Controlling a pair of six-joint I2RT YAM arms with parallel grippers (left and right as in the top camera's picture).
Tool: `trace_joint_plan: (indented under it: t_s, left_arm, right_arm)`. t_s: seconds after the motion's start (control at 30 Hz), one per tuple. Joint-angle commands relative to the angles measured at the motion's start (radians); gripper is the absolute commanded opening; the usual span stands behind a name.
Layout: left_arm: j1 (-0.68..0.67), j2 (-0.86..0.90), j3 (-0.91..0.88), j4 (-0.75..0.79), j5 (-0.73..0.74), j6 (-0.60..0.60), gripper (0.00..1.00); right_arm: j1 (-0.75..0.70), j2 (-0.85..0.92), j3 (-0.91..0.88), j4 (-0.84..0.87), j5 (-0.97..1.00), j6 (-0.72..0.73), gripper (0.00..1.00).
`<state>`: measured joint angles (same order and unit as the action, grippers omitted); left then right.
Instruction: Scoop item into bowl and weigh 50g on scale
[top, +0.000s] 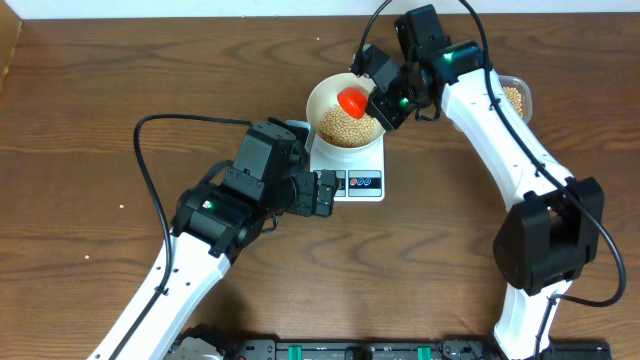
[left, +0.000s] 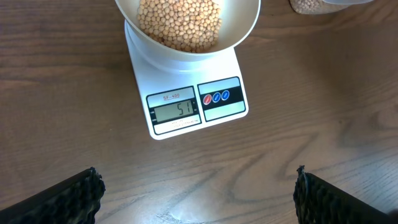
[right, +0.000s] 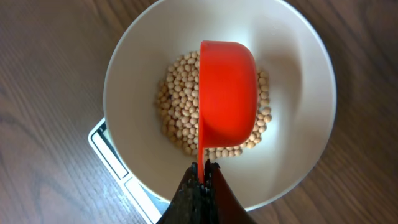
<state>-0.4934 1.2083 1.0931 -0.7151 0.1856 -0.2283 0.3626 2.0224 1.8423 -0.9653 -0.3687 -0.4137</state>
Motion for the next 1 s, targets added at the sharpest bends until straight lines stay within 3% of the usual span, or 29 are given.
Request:
trace_joint_plan:
  t_s: [0.0, 0.97]
  left_arm:
    - [0.003, 0.002, 0.017, -0.003, 0.005, 0.01, 1.0]
    - [0.003, 0.002, 0.017, -0.003, 0.005, 0.01, 1.0]
  right_arm:
    - [0.009, 0.021, -0.007, 0.022, 0.001, -0.026, 0.01]
    - [0.02, 0.103, -0.014, 0.056, 0.011, -0.089, 0.01]
